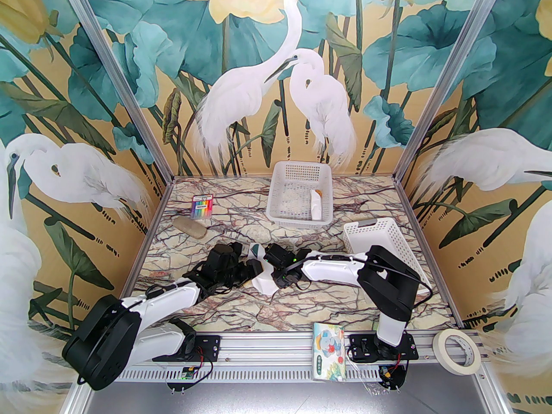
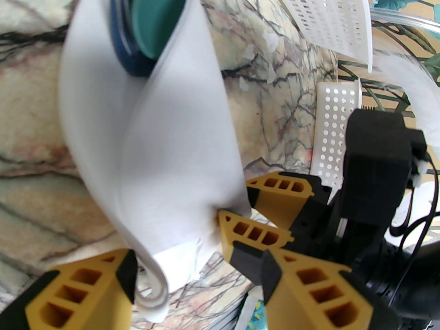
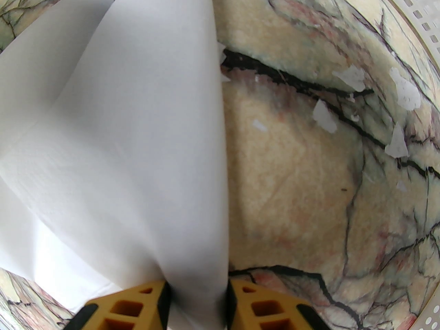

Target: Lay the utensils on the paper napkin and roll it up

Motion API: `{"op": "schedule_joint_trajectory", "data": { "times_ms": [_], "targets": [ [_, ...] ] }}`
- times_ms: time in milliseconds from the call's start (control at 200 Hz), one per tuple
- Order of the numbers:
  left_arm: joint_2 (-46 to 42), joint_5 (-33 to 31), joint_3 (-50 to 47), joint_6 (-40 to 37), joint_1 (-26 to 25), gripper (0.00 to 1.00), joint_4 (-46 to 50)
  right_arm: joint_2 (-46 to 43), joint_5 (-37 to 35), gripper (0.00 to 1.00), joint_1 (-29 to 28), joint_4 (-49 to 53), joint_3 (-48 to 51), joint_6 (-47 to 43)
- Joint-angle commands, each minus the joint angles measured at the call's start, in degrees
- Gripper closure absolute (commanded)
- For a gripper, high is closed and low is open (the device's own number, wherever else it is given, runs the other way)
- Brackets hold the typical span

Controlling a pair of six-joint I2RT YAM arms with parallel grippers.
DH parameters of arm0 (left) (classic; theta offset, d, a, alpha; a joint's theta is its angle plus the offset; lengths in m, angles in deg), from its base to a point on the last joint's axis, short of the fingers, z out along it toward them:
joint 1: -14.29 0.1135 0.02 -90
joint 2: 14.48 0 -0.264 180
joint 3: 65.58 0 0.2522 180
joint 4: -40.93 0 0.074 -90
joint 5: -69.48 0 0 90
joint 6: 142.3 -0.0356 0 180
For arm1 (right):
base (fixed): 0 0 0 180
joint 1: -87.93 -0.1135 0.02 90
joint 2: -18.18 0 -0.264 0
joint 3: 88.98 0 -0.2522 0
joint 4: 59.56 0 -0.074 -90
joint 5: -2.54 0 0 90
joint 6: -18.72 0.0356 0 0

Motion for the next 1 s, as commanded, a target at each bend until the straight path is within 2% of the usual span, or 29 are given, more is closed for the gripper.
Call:
{"op": "schedule_joint_trajectory", "data": {
  "times_ms": [0, 110, 230, 290, 420, 575, 745, 880, 995],
  "targets": [
    [1.2, 1.7, 1.9, -1.3, 0.4, 0.39, 1.1, 4.6, 4.6, 0.65, -1.5, 1.0, 3.0, 0.9],
    [-0.1, 1.2, 1.4, -1.7, 0.5, 0.40, 3.0, 4.6, 4.6, 0.65, -1.6, 1.1, 3.0, 0.9],
    [-0.3, 7.8, 1.6, -0.4, 0.7, 0.41, 2.9, 4.5, 4.5, 0.65, -1.5, 1.1, 3.2, 0.9],
    [-0.4, 8.9, 1.7, -0.5, 0.7, 0.43, 4.4, 4.5, 4.6, 0.65, -1.6, 0.9, 3.2, 0.8],
    [-2.2, 4.5, 1.0, -2.0, 0.7, 0.44, 10.3, 4.7, 4.9, 0.65, -1.6, 0.8, 3.0, 0.9],
    [-4.1, 2.2, -0.9, -1.6, 0.8, 0.45, 11.2, 4.9, 5.0, 0.65, -1.8, 0.9, 2.5, 0.9],
    [-6.5, 0.0, -1.2, -1.4, 0.8, 0.57, 12.4, 5.0, 4.8, 0.65, -2.0, 1.1, 2.4, 1.0],
    [-9.6, -3.0, -1.1, -2.3, 0.8, 0.72, 16.5, 5.0, 4.8, 0.65, -2.0, 1.0, 2.4, 1.3],
    [-11.5, -2.4, -1.7, -2.1, 0.9, 0.86, 15.7, 5.3, 4.9, 0.65, -2.0, 1.0, 2.1, 1.2]
  ]
}}
